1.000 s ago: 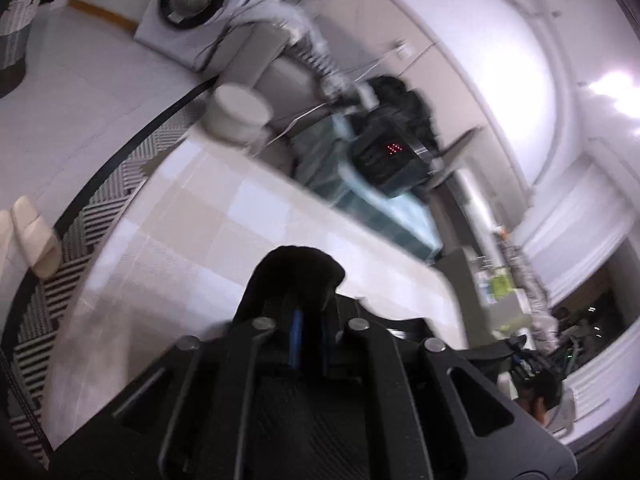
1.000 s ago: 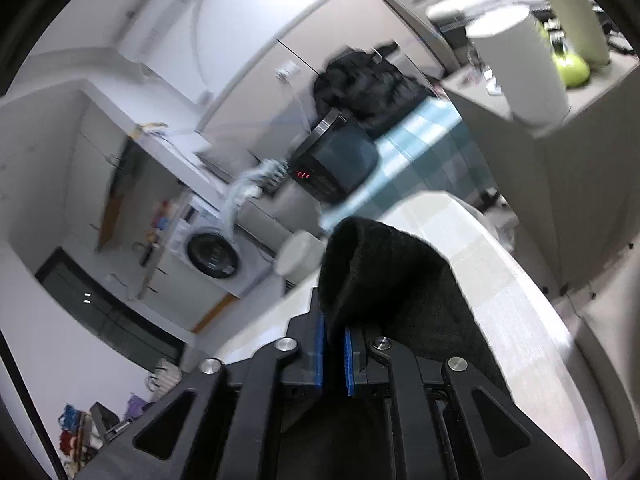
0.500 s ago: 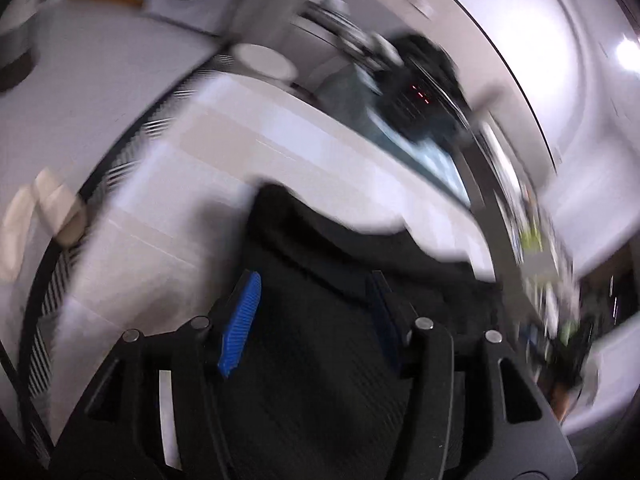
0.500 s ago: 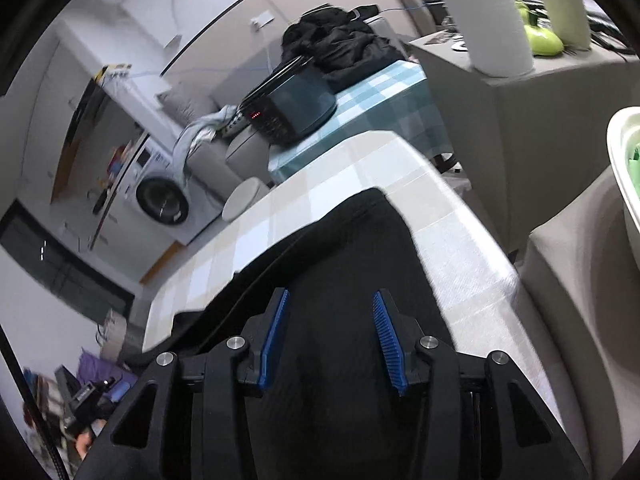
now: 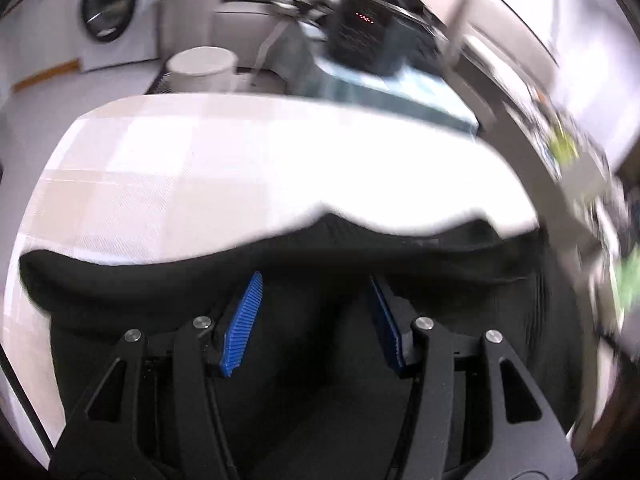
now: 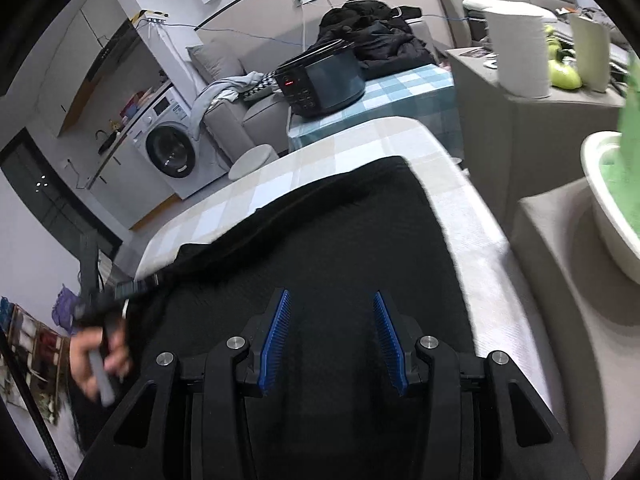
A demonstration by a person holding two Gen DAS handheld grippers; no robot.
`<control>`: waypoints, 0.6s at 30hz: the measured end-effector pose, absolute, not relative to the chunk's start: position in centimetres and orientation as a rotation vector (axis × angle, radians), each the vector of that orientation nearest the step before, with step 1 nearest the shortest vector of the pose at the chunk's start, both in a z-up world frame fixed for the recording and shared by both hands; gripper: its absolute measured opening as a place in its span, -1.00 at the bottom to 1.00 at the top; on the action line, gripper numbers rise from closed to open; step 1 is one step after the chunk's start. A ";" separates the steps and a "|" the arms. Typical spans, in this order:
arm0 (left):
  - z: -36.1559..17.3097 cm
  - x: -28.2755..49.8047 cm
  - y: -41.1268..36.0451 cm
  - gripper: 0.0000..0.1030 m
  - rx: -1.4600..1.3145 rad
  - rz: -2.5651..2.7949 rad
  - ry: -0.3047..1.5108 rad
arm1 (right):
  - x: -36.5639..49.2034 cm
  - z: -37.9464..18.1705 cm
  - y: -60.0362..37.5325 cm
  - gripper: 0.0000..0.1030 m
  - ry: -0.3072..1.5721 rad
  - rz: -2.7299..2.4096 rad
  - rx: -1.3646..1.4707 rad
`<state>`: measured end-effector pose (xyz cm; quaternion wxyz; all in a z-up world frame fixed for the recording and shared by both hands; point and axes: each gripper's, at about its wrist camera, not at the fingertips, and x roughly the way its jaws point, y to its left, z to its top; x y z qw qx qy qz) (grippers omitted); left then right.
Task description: Fold small clothes
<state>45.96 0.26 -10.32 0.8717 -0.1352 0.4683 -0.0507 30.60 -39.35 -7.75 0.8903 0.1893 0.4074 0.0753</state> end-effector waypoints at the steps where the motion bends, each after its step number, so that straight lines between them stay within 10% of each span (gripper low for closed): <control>1: -10.1 46.0 0.7 -0.02 -0.307 -0.094 0.979 | 30.0 -7.6 -39.6 -0.14 0.842 0.146 0.390; 18: -6.3 21.9 10.2 0.41 -0.344 -0.022 0.877 | 21.5 -9.5 -41.6 0.23 0.880 0.119 0.382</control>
